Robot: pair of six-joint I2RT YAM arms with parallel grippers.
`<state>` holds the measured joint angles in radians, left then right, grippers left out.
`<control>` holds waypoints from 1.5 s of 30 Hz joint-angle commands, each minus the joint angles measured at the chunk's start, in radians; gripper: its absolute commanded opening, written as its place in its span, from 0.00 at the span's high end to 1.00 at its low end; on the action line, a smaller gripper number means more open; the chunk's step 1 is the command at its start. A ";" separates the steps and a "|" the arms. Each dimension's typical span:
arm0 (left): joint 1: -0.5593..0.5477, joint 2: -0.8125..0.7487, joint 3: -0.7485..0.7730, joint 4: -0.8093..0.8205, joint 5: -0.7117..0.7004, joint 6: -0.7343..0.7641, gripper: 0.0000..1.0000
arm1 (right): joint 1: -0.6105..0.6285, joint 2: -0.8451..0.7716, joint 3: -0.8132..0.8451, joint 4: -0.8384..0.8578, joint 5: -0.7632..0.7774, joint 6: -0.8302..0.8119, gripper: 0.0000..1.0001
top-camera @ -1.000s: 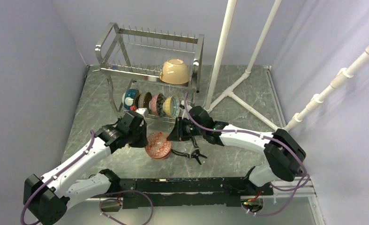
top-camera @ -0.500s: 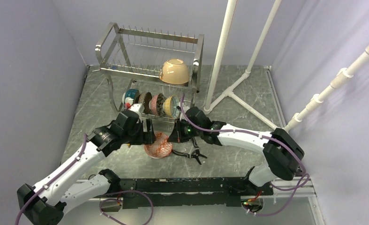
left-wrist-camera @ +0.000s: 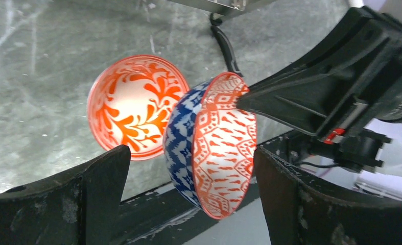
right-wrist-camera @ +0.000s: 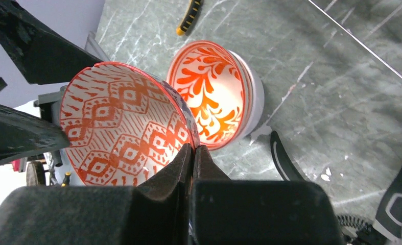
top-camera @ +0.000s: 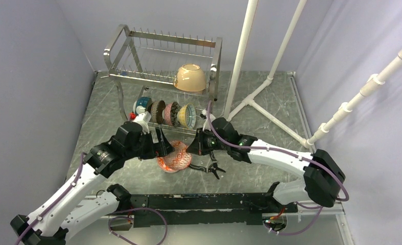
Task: Load the bowls into the dish rack
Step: Pick up the bowl from the center of the board.
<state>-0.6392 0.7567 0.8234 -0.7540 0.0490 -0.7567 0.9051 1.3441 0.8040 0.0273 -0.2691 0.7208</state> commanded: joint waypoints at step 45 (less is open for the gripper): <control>0.125 0.248 -0.224 0.882 0.635 -0.377 0.19 | -0.237 -0.259 0.036 -0.081 -0.137 -0.062 1.00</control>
<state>-0.5175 0.9737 0.6056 -0.0139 0.6220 -1.1049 0.6708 1.0855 0.7792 -0.1310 -0.3599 0.6498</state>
